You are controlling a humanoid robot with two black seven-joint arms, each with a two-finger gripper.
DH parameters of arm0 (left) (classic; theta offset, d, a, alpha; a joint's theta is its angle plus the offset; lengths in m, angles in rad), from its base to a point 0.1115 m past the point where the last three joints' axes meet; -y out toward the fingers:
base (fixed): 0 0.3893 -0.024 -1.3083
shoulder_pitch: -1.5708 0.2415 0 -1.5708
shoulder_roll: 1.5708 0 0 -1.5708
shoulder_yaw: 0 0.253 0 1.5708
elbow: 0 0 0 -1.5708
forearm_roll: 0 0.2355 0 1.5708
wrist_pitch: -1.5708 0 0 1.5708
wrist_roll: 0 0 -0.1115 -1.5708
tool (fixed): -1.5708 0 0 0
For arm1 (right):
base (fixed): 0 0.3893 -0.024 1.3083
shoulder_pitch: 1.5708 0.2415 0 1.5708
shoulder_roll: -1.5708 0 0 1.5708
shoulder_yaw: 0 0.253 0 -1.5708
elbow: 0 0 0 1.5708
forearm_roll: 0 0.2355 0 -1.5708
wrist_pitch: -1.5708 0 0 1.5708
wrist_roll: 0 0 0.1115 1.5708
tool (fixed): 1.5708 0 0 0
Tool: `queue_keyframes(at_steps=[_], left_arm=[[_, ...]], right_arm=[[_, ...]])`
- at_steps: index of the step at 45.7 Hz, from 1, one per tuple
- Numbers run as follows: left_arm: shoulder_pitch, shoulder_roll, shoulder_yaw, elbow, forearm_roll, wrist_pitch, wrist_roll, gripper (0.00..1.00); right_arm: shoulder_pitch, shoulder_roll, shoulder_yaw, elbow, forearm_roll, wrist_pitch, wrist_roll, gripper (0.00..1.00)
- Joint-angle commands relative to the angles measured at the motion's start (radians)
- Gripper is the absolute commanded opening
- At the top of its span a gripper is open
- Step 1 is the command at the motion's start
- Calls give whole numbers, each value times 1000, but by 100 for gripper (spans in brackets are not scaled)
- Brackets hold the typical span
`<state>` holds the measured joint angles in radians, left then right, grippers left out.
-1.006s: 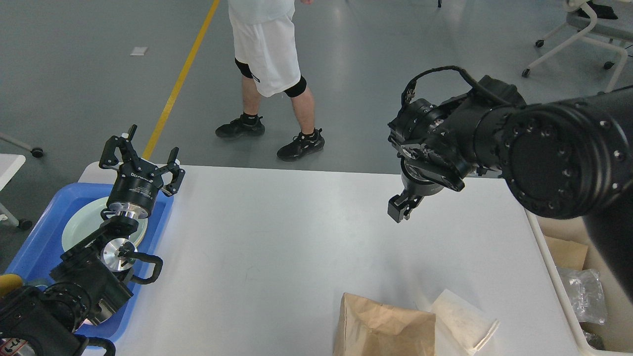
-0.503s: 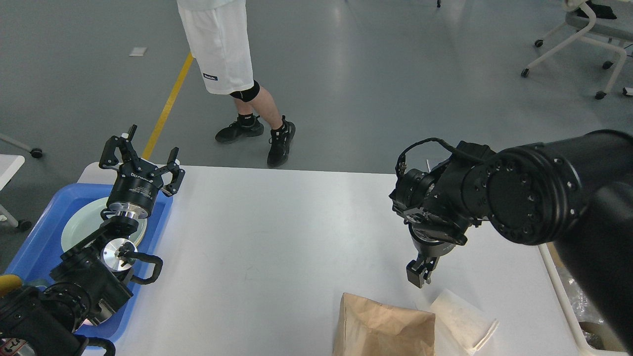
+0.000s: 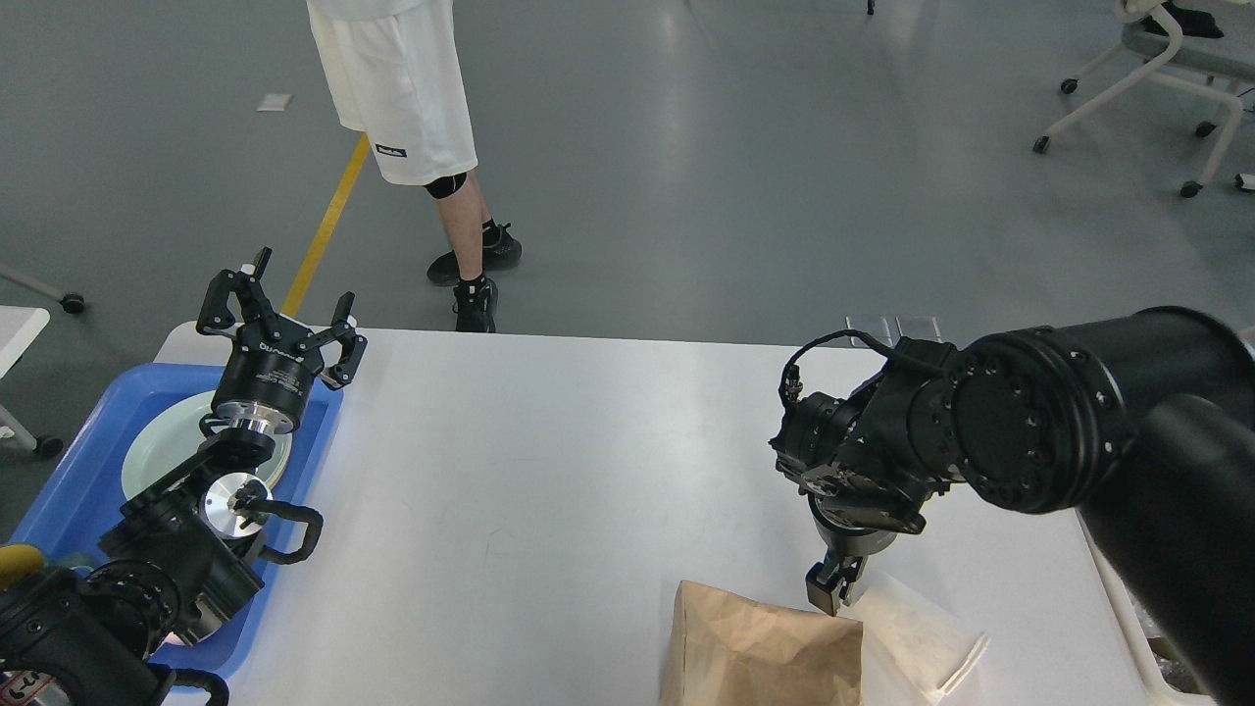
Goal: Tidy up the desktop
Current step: 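Lower the right gripper onto the white paper bag and grasp it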
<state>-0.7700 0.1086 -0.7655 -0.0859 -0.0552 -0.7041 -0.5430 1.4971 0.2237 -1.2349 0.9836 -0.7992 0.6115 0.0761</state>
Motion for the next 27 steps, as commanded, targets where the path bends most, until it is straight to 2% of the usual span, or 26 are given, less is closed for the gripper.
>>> queue_keyframes(at_steps=[1,27], left_arm=[[0,0,0,0,0,0,0,96],[0,0,0,0,0,0,0,96]], right_arm=[[-6,-7,2,0,2,-19,-4,100],[-60,-46,-26,0,2,-22,-6,100]])
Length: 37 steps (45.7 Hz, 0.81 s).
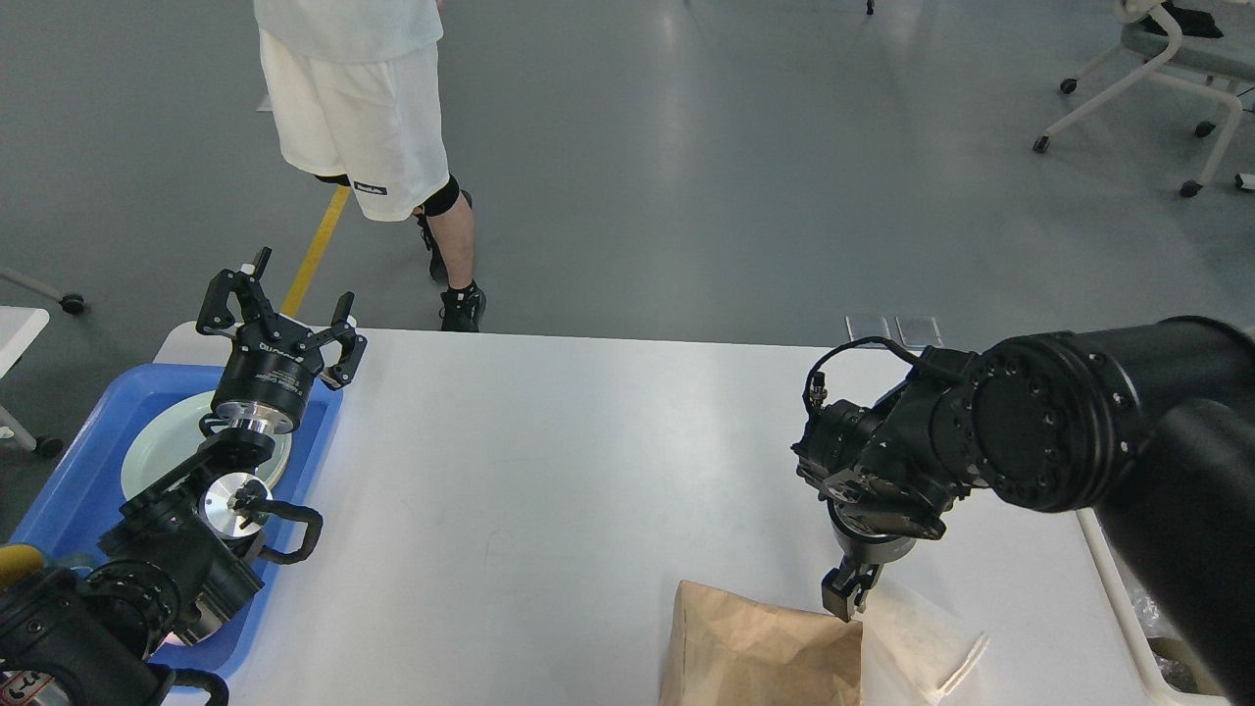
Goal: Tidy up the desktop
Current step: 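Lower the right gripper onto the white paper bag and grasp it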
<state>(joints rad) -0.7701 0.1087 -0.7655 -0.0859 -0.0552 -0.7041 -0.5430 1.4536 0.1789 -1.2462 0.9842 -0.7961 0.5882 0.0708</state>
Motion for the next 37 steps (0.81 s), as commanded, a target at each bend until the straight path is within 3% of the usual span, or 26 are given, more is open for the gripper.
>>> queue_keyframes(at_steps=[1,14,19,27,37], left_arm=[[0,0,0,0,0,1,0,96],[0,-1,0,0,0,0,0,96],[0,0,0,0,0,0,0,96],[0,0,0,0,0,0,0,96],[0,0,0,0,0,0,0,96]], right_arm=[[-19,-1,-18,-1,-2,1,0,100],[-97,-9,-25,-35,-2,-4,-2,99],[-131,-9,-24,-79,-2,-5,-26,96],[-142,-26,-19,-98,0,-4,-59,76],[-142,-36,-18,-90,5,10,-80,39]])
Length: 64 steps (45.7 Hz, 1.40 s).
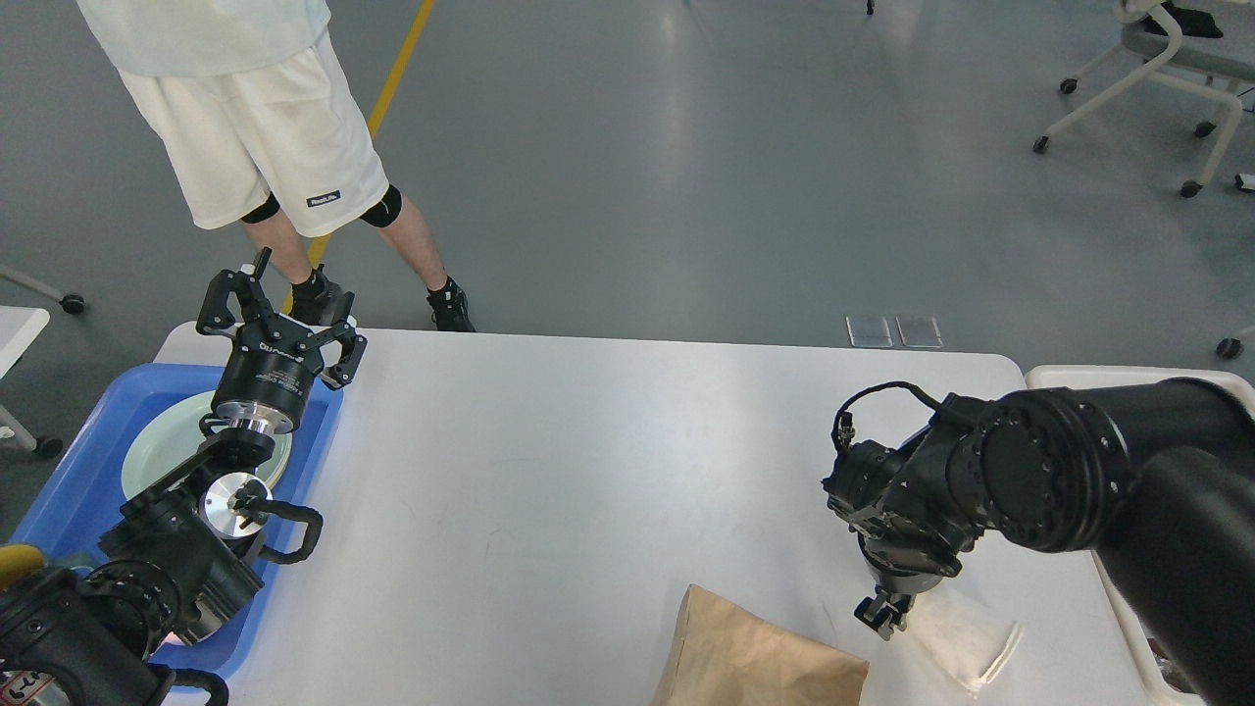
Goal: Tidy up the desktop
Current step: 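Lower the right gripper onto the white paper bag and grasp it, then lift the white paper bag with the right gripper toward the bin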
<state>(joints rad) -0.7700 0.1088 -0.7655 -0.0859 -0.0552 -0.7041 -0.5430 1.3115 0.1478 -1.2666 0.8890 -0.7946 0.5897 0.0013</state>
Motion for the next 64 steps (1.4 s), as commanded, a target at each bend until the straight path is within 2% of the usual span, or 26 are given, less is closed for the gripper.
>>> queue_keyframes(at_steps=[1,11,20,32,51,60,61,64], left_arm=[[0,-1,0,0,0,0,0,96],[0,-1,0,0,0,1,0,96],[0,0,0,0,0,0,0,96],[0,0,0,0,0,0,0,96],[0,0,0,0,0,1,0,96],[0,0,0,0,0,0,0,96],[0,-1,0,0,0,0,0,96],[0,0,0,0,0,0,0,96]], right_arm=[[2,-5,3,5,3,10,-10,37],[11,-7,10,11,9,31,-10,23],[35,-19,19,11,12,47,-10,23],[164,-53,82,7,106,150,-9,23],[610,-128,105,7,301,364,3,23],[827,-165,136,7,330,370,5,22],[850,-169,139,8,339,370,5,22],[914,-177,142,11,373,370,5,11]])
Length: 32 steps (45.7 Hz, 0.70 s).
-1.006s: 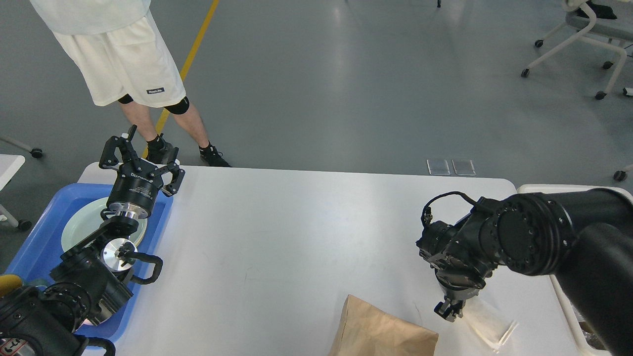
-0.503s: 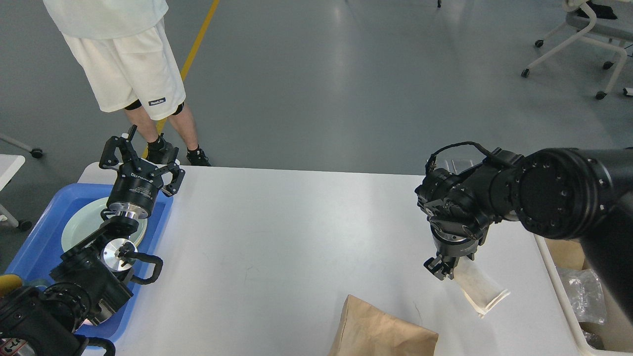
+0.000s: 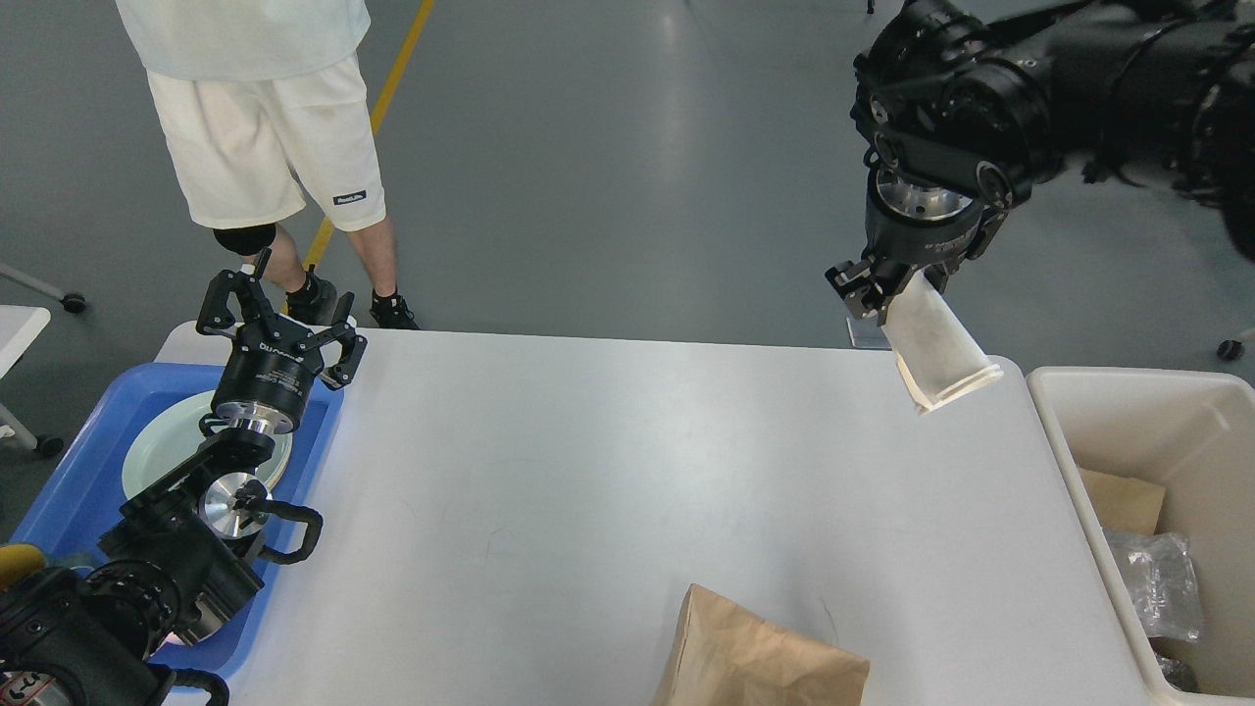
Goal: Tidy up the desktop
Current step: 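Lift the white paper bag with the right gripper toward the bin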
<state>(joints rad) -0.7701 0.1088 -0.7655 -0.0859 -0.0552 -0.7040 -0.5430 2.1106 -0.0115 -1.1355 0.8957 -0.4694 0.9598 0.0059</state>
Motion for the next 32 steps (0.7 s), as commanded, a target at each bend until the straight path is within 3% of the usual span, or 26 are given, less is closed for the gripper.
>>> queue_keyframes(at_steps=[1,5,32], left_arm=[[0,0,0,0,0,0,0,96],[0,-1,0,0,0,0,0,96],[0,0,0,0,0,0,0,96]], right_arm=[[133,-18,11,5,58,0,0,8],[196,-18,8,5,89,0,-1,0],[327,-76,-10,-9,140,0,-1,0]])
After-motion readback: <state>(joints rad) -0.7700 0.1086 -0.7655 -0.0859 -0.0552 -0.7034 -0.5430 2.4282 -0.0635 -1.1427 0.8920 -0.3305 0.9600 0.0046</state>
